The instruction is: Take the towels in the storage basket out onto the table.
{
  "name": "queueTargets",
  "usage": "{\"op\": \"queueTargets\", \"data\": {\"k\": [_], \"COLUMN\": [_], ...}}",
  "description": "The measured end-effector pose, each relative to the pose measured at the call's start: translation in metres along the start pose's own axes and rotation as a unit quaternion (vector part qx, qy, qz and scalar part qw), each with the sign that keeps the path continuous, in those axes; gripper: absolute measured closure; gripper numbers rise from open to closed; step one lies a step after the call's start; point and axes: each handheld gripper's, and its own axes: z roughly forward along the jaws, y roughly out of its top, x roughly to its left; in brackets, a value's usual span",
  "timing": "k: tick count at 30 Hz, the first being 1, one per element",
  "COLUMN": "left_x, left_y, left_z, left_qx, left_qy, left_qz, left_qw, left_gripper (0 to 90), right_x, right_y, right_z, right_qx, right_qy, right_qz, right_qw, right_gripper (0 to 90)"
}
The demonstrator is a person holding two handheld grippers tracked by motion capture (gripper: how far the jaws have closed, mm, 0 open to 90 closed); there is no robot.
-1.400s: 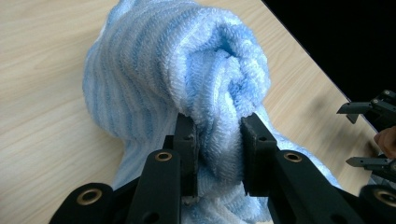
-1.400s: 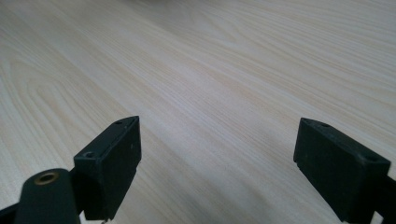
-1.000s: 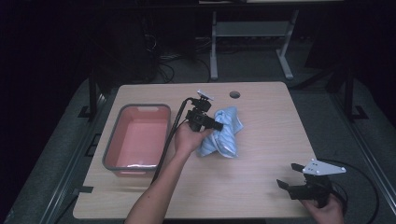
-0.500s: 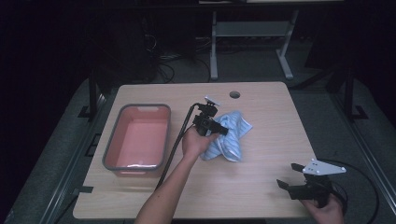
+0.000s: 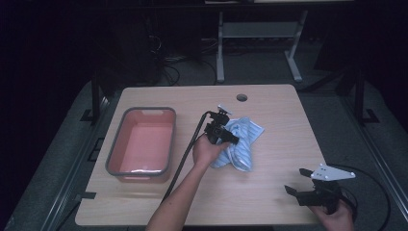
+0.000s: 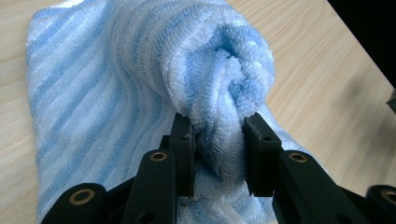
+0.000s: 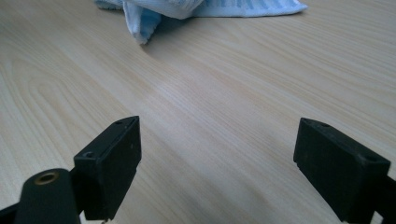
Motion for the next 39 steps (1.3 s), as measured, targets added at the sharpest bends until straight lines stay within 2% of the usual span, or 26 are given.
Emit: {"op": "queueTargets", "data": {"k": [8, 15, 27, 39], "left_x": [-0.003, -0.004, -0.006, -0.006], "left_y": [-0.001, -0.001, 0.000, -0.006], "left_z": [0.003, 0.001, -0.014, -0.030], "left_qx": [0.000, -0.007, -0.017, -0.034], "left_qy": [0.003, -0.004, -0.010, -0.020], "left_qz": [0.009, 0.002, 0.006, 0.005], "left_qw": [1.0000, 1.0000, 0.9998, 0.9992], "left_gripper": [60.3, 54.1, 43.7, 41.3], "right_x": [0.000, 0.000, 0.001, 0.001], "right_y": [0.000, 0.000, 0.000, 0.000], "right_z": [0.001, 0.001, 0.001, 0.001], "right_qx": [0.004, 0.005, 0.005, 0.007], "right_qy": [-0.003, -0.004, -0.003, -0.006], "right_qz": [0.002, 0.001, 0.001, 0.002], "right_qw": [1.0000, 1.0000, 1.0000, 1.0000], "right_gripper": [14.5, 14.5, 14.5, 14.5]}}
